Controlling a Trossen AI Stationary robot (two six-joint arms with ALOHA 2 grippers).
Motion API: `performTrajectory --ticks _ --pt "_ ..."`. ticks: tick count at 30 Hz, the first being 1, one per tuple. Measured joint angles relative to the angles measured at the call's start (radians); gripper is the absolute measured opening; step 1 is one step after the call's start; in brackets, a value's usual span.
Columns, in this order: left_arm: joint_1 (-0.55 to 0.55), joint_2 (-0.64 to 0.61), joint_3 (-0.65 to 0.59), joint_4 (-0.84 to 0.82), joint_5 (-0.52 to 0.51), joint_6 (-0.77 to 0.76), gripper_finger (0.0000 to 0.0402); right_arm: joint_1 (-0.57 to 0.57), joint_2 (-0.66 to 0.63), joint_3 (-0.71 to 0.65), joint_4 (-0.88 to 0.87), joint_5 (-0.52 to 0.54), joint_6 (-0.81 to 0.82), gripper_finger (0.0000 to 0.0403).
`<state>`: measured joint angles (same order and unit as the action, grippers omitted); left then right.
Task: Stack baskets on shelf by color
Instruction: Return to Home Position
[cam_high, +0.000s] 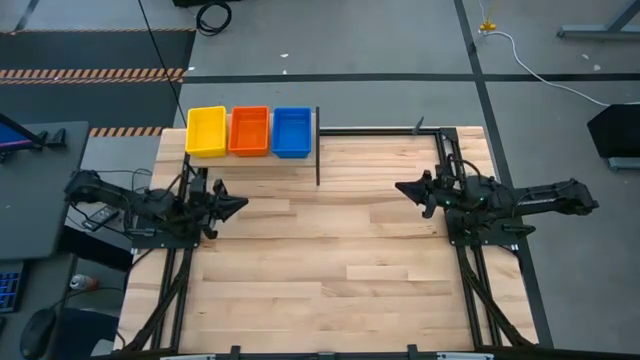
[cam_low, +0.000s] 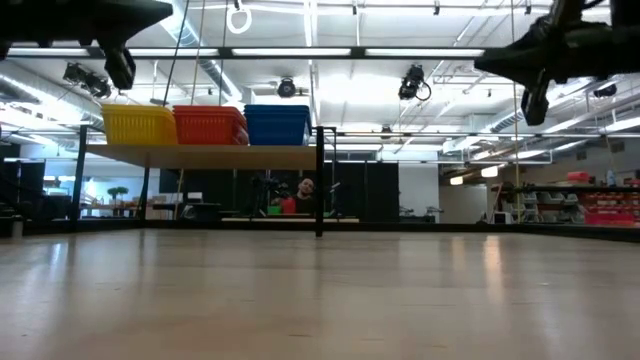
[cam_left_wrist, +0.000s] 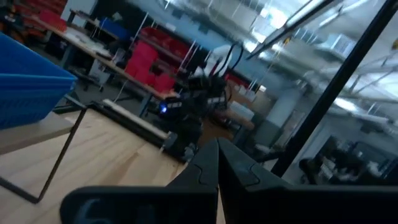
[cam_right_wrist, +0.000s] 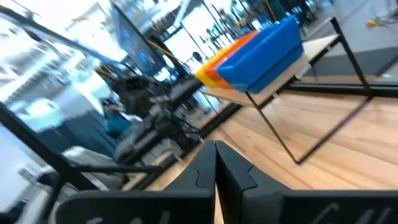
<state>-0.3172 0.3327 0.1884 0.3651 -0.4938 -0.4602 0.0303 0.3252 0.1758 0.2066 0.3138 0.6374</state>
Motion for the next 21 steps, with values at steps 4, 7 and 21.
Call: performTrajectory --ticks 4,7,21 --pt "0.0 -0.043 -0.121 0.161 0.013 0.0 0.0001 0.0 -0.051 -0.084 0.085 -0.025 0.018 0.0005" --pt "0.002 -0.068 -0.178 0.203 0.035 0.001 0.0001 0.0 -0.08 -0.151 0.136 -0.046 0.041 0.0005" --pt "0.255 -0.079 -0.18 0.108 0.413 0.055 0.0 -0.117 -0.095 -0.17 0.121 -0.33 -0.083 0.0005"
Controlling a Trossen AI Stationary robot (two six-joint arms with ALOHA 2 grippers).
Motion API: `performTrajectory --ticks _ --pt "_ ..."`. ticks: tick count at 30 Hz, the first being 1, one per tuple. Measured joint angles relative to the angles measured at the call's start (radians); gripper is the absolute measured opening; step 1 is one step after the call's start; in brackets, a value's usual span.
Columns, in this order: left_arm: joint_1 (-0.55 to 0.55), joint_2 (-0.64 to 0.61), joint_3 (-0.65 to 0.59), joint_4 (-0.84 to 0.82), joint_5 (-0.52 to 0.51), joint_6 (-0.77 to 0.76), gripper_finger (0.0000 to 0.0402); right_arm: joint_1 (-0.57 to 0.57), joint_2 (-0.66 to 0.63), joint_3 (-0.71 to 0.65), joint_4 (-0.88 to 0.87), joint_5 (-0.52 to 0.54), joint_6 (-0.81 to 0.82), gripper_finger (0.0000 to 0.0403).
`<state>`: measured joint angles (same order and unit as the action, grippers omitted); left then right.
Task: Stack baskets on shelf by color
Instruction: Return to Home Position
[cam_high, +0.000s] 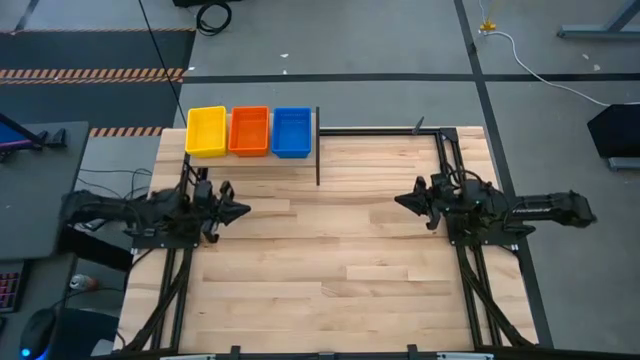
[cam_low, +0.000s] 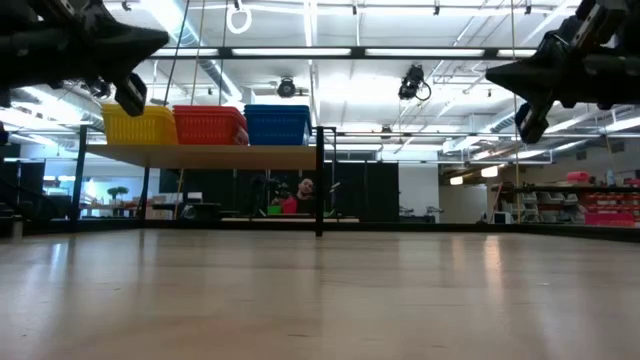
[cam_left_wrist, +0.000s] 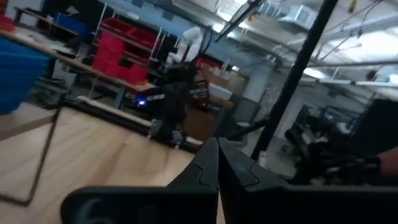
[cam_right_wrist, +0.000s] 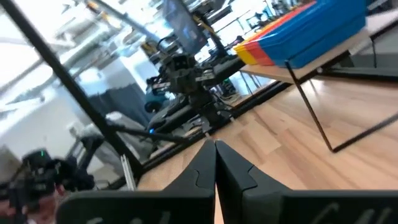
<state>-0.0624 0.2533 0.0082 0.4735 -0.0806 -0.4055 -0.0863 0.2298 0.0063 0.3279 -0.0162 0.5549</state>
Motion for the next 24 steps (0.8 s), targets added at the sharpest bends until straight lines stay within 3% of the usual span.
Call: performTrajectory --ticks 7,16,24 --pt "0.066 0.001 0.0 -0.045 0.014 -0.001 0.0017 -0.049 0.0 0.0 -0.012 -0.115 -0.057 0.0012" --pt "0.065 0.001 -0.001 -0.045 0.004 0.051 0.0038 -0.049 0.007 0.0 -0.271 -0.108 -0.187 0.0021" --pt "0.065 0.001 -0.001 -0.045 0.003 0.051 0.0028 -0.049 0.013 0.0 -0.284 -0.108 -0.183 0.0022"
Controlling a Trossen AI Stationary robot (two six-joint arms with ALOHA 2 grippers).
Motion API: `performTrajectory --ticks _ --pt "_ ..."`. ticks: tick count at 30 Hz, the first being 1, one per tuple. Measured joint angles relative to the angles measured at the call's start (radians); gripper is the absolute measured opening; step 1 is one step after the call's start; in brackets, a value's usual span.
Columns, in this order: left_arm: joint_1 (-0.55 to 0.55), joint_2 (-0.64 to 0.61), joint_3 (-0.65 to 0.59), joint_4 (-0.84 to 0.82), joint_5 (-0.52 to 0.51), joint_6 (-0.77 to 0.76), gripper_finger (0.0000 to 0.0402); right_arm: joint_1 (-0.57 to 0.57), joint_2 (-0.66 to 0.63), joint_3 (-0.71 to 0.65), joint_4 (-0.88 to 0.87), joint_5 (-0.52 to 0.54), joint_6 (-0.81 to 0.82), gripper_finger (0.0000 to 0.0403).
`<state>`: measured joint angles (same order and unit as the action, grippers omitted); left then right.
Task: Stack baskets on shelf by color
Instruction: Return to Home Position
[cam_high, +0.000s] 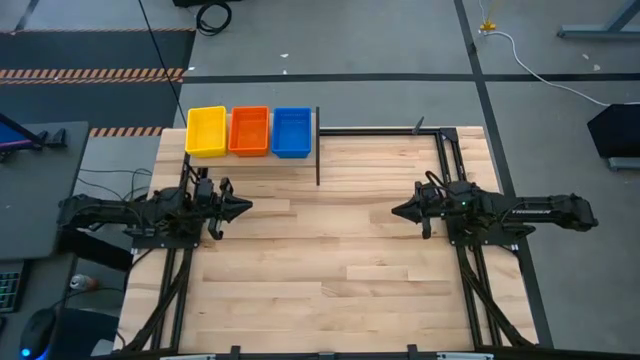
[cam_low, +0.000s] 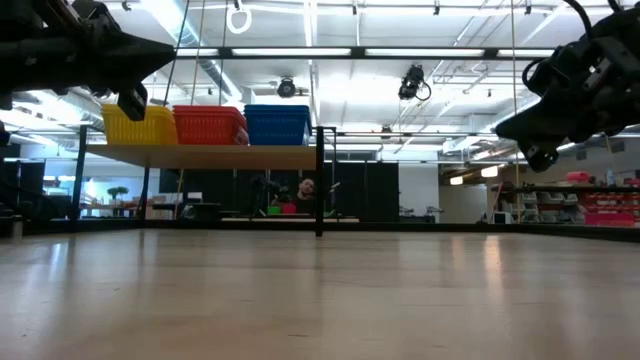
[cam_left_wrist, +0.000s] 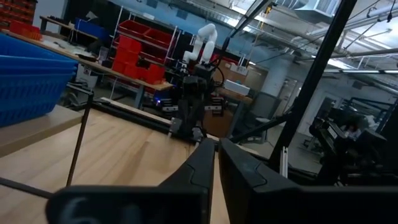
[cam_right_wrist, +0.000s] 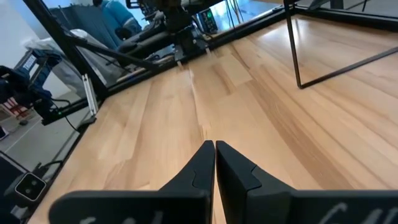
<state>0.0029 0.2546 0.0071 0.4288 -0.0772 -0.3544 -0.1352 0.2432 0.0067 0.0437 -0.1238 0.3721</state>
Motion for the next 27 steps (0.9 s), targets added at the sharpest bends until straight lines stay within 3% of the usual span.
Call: performTrajectory --ticks 27 --pt "0.0 0.0 0.0 0.0 0.0 0.0 0.0033 0.0 0.0 0.0 0.0 0.001 0.002 0.0023"
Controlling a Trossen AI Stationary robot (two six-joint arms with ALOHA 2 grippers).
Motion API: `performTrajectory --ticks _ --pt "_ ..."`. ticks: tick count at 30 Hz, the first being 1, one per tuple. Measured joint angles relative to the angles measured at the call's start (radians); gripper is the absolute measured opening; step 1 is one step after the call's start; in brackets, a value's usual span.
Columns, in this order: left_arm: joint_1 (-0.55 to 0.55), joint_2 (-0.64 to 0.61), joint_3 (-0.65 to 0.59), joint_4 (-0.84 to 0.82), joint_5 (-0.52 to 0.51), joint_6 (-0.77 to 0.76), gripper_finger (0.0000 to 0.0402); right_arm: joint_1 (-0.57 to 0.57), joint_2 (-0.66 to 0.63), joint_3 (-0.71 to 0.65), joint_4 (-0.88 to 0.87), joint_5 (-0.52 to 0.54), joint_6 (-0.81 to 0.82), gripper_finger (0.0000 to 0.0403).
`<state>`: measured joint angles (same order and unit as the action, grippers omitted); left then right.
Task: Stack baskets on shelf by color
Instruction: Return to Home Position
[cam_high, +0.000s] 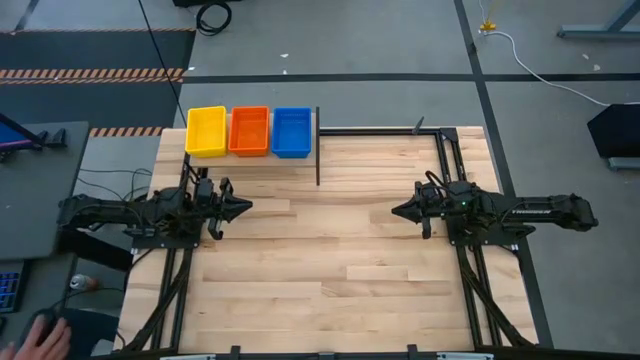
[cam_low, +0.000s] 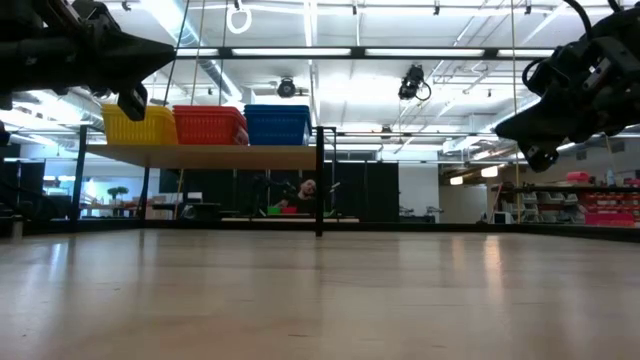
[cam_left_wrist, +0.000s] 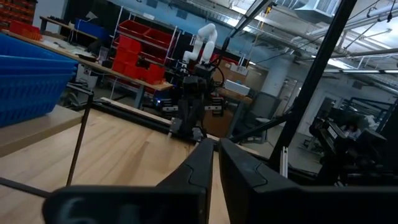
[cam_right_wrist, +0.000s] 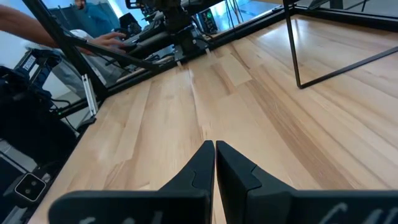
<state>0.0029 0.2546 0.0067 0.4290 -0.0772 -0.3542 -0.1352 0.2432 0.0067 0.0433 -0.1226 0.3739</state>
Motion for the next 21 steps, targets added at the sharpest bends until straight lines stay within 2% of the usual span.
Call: performTrajectory --ticks 21 --pt "0.0 0.0 0.0 0.0 0.0 0.0 0.0038 0.0 0.0 0.0 0.0 0.0 0.0 0.0023"
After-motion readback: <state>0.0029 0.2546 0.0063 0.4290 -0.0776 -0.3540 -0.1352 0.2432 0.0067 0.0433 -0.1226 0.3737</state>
